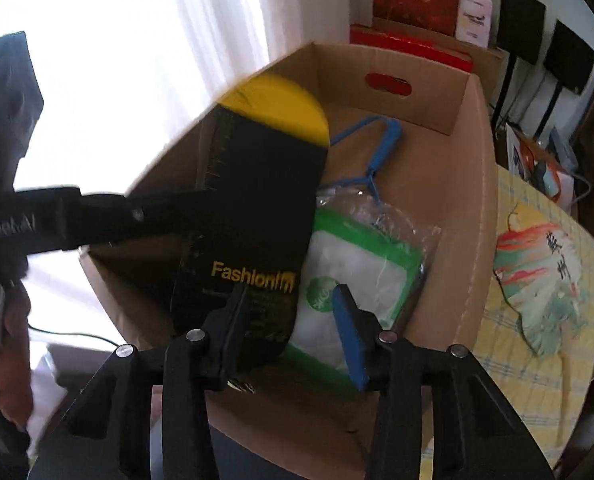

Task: Organize objects
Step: 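Lower the yellow-tipped insole into the box and open the left gripper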

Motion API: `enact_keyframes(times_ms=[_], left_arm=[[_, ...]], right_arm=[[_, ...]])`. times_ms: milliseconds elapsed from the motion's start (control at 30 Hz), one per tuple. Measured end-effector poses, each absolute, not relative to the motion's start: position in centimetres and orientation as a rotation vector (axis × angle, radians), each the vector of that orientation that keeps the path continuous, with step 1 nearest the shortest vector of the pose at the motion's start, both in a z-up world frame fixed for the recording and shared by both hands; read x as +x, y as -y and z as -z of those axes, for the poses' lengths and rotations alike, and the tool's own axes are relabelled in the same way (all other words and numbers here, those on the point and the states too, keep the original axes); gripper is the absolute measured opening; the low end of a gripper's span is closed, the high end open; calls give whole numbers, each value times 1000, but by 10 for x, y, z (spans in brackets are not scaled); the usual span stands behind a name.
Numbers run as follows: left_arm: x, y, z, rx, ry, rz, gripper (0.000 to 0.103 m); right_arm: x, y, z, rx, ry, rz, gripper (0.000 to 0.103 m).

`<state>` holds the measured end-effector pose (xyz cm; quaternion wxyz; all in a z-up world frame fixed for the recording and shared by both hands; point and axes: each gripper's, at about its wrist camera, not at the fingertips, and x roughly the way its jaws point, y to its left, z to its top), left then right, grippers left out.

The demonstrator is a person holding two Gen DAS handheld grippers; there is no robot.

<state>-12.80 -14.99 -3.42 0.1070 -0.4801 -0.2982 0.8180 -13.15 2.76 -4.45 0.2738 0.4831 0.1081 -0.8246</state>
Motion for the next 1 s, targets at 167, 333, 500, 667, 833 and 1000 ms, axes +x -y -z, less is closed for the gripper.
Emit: enact_keyframes(times_ms=[167,333,500,667,833,1000], left_arm=[[-123,153,26,-1387,826,-2473,20],[-124,152,24,-1393,814,-2465,22],[-121,141,19,-1404,731,-2504,37],[-117,126,9,-1385,629,-2565,49],[-115,111,-1,-1362,555,-2584,65],[-111,99,-14,-1300,487,-2645,83]], right_arm=[[-134,-31,46,1313,-312,2243,43],[-135,-40,41,1325,-251,2234,43],[-127,-56,26,1288,-208,2266,49],[-122,-77,8,1247,-169,2318,56],[-118,-99,-6,1219,-155,2376,59],[-118,-118,-14,1212,-128,2432,66]])
